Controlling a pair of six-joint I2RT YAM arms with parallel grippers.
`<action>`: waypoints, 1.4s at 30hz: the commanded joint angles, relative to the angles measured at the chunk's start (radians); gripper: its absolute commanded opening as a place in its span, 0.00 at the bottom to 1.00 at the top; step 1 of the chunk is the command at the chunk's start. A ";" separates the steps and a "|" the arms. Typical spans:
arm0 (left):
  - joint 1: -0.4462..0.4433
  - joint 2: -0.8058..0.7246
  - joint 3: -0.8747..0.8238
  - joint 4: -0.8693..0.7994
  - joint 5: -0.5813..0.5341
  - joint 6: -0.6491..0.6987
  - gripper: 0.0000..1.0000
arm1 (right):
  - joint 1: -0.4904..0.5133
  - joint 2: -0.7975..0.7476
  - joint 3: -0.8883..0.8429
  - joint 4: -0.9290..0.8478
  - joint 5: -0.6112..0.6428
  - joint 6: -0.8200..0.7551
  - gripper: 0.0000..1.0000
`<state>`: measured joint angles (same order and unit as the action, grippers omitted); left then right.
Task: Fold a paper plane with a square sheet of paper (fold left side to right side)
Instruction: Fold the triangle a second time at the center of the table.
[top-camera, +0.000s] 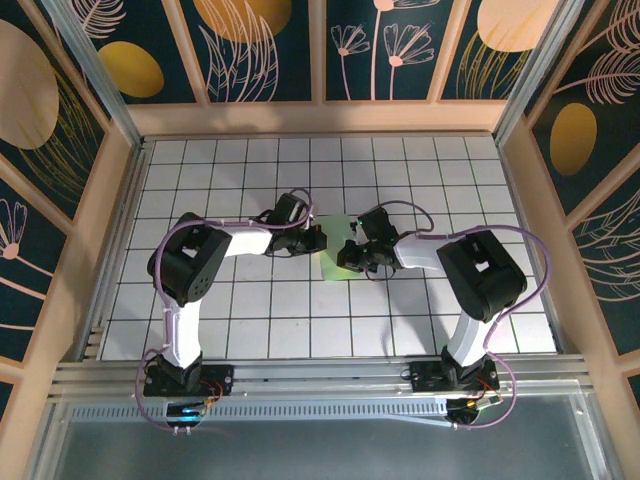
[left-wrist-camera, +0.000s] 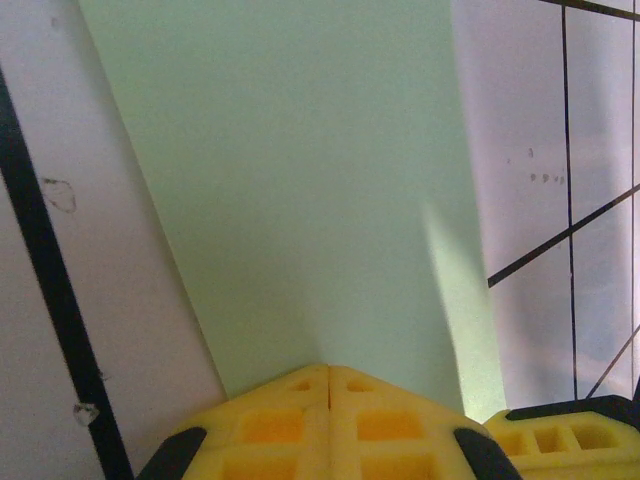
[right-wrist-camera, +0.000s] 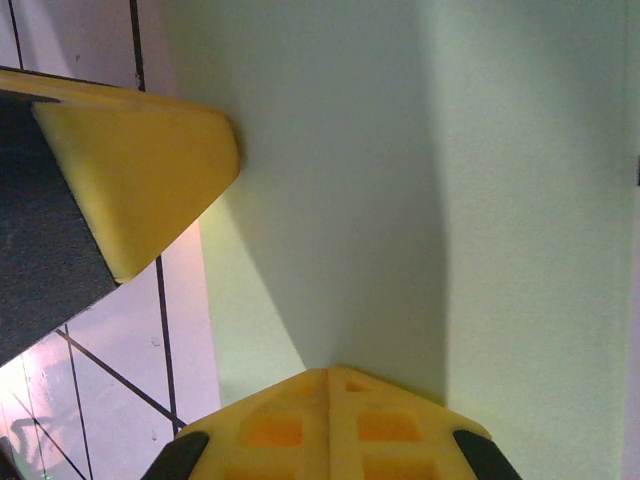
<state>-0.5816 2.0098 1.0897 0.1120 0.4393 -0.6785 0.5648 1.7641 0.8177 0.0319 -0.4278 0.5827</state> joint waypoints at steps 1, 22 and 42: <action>0.004 0.018 -0.029 -0.011 -0.025 0.000 0.00 | 0.002 0.045 -0.017 -0.149 0.068 -0.001 0.00; 0.002 0.015 -0.045 -0.022 -0.031 0.042 0.00 | -0.131 -0.196 -0.096 -0.224 -0.044 -0.035 0.58; 0.003 0.017 -0.047 -0.021 -0.030 0.042 0.00 | -0.130 -0.134 -0.115 -0.039 -0.168 0.044 0.40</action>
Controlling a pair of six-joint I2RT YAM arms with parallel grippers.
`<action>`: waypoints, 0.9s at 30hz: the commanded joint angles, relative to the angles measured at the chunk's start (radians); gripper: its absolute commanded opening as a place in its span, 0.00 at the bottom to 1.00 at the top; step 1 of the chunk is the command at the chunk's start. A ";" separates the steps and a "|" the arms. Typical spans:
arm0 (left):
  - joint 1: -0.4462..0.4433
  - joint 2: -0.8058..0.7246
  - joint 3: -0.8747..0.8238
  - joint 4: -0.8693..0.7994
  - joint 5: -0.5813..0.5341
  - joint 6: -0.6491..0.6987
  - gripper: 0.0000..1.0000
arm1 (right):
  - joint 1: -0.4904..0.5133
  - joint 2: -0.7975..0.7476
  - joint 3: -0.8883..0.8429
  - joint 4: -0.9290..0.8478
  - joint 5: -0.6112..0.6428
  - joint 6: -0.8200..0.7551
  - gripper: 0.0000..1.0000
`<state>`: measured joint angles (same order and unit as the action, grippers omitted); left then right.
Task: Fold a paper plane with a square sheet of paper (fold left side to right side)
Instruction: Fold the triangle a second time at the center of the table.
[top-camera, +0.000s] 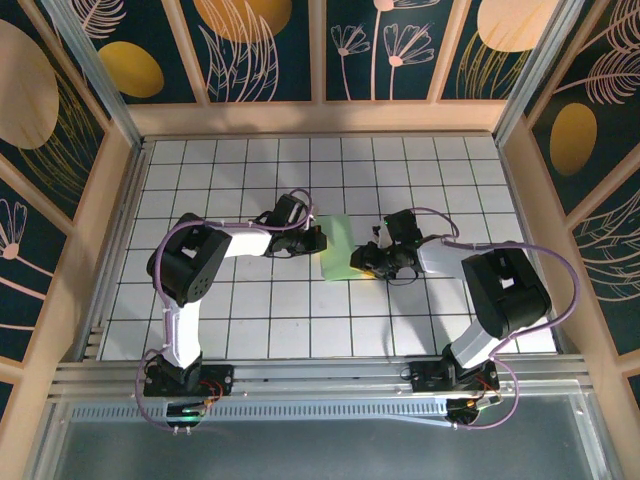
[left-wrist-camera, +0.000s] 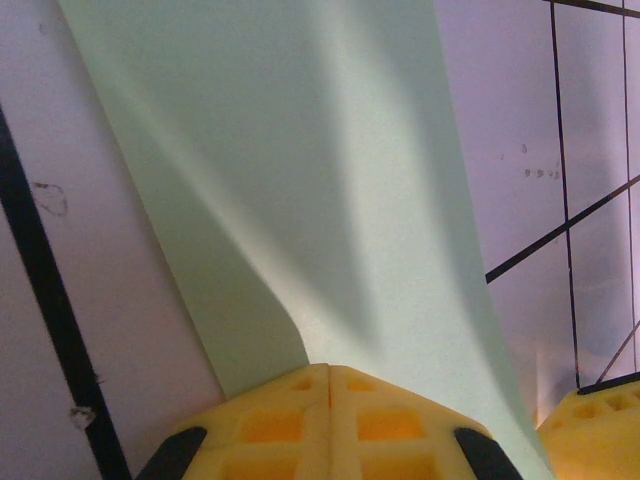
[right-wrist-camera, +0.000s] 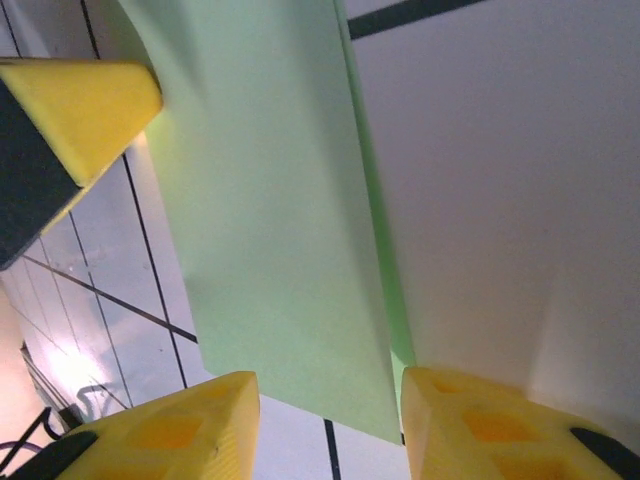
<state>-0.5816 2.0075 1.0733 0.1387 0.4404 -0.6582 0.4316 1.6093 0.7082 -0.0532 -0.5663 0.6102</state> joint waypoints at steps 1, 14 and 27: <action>0.002 0.017 -0.030 -0.048 -0.031 0.022 0.00 | 0.002 0.023 -0.004 0.052 -0.029 0.020 0.39; 0.002 0.013 -0.038 -0.036 -0.023 0.021 0.00 | -0.048 0.114 0.076 0.144 -0.069 0.008 0.36; 0.002 0.007 -0.039 -0.028 -0.018 0.020 0.00 | -0.082 0.227 0.175 0.162 -0.102 -0.022 0.32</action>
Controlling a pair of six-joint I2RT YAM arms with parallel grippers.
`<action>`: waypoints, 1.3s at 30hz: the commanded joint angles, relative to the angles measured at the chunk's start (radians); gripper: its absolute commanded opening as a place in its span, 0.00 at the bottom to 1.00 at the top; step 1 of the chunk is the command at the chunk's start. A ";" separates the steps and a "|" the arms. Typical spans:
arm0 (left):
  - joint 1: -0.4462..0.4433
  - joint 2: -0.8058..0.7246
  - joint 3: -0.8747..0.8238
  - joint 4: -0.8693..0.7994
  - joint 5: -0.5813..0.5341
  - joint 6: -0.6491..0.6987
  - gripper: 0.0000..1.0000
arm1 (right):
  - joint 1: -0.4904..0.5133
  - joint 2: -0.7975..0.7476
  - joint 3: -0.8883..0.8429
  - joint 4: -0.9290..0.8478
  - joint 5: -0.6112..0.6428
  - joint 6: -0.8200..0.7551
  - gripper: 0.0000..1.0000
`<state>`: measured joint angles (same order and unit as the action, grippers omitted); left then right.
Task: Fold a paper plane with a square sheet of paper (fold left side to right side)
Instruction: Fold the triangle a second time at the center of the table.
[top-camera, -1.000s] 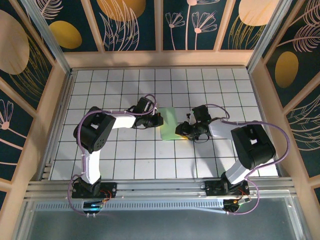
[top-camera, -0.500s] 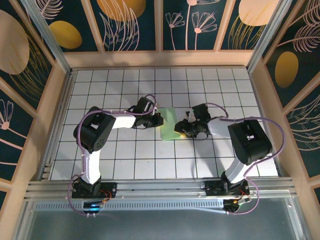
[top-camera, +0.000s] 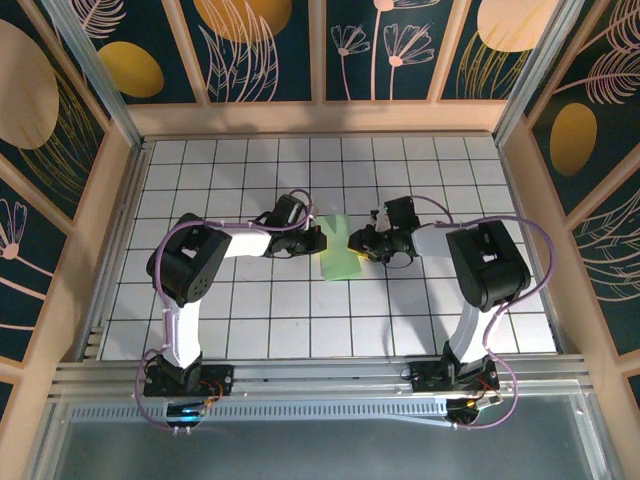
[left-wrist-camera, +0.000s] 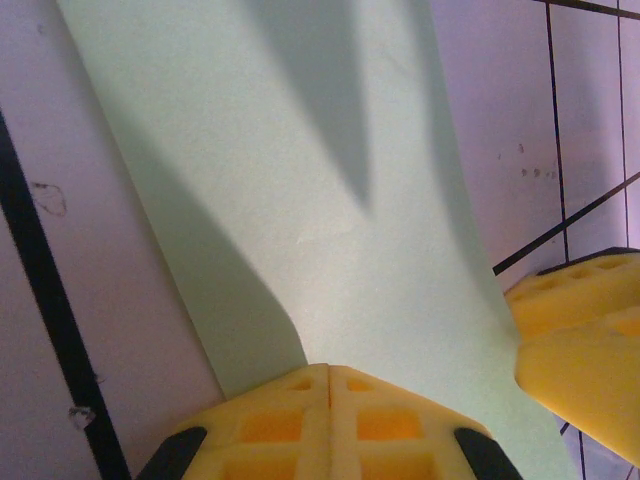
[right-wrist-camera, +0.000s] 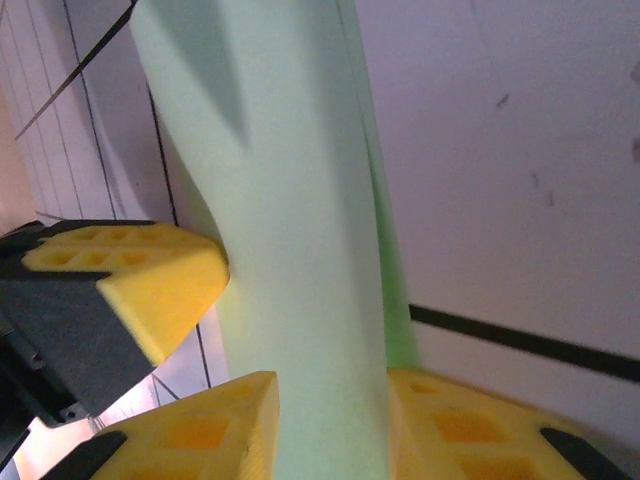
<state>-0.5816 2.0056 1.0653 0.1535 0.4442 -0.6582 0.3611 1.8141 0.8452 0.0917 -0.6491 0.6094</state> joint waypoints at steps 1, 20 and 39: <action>0.001 0.009 -0.031 -0.043 -0.023 0.020 0.00 | -0.014 0.029 0.045 0.017 -0.022 -0.023 0.32; 0.001 -0.085 -0.027 -0.033 -0.026 0.018 0.10 | -0.036 0.036 0.051 -0.008 -0.047 -0.024 0.03; -0.271 -0.392 -0.112 -0.186 -0.261 0.272 0.41 | -0.019 -0.067 -0.025 -0.007 0.011 0.145 0.00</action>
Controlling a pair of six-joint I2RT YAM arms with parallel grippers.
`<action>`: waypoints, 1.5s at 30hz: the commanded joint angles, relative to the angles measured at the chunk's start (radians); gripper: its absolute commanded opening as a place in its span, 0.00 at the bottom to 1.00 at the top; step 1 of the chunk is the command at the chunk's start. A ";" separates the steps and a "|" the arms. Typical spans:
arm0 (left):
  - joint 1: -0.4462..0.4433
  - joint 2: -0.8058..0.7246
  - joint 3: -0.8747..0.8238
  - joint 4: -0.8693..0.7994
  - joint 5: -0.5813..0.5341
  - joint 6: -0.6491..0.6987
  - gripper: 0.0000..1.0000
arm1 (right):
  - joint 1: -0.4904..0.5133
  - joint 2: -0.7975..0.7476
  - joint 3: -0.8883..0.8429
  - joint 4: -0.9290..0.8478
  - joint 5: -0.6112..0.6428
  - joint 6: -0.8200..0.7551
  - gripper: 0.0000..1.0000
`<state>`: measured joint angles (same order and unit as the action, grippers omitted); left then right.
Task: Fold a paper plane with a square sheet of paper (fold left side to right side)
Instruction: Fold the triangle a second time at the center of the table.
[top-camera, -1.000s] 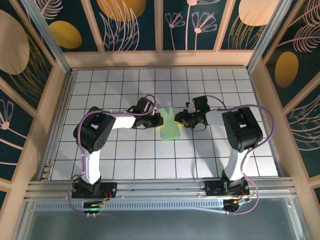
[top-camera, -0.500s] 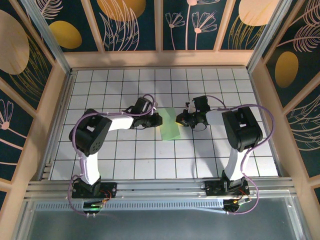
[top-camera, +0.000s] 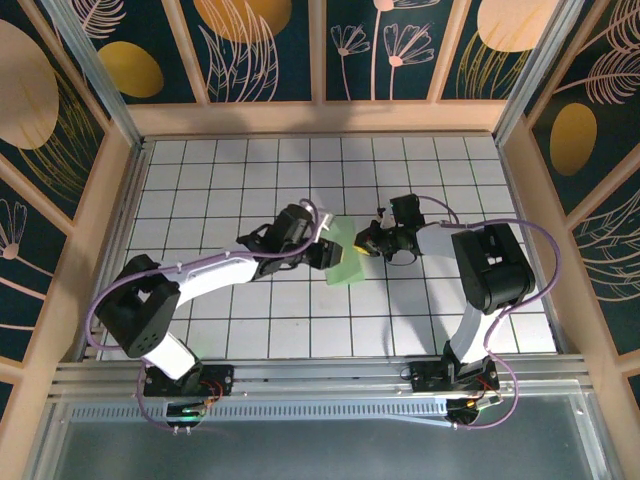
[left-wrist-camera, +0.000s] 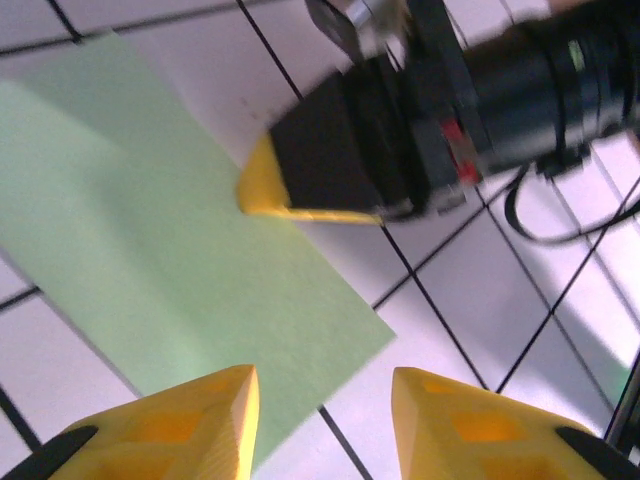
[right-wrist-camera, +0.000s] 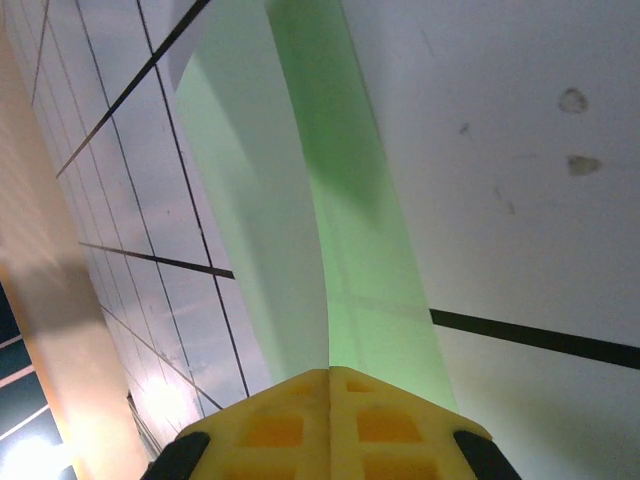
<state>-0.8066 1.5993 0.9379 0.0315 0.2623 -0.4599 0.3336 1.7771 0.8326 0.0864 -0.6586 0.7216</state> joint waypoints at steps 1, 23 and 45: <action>-0.067 0.025 0.027 -0.076 -0.104 0.083 0.42 | 0.009 -0.029 -0.011 0.000 0.021 0.034 0.00; -0.199 0.338 0.318 -0.265 -0.411 0.191 0.53 | 0.024 -0.024 -0.021 0.024 0.020 0.047 0.00; -0.088 0.228 0.241 -0.097 -0.021 0.032 0.00 | -0.018 -0.214 -0.025 -0.081 0.134 -0.114 0.40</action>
<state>-0.9535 1.8702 1.2186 -0.1543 0.0502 -0.3496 0.3340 1.6245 0.8215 0.0566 -0.5716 0.6731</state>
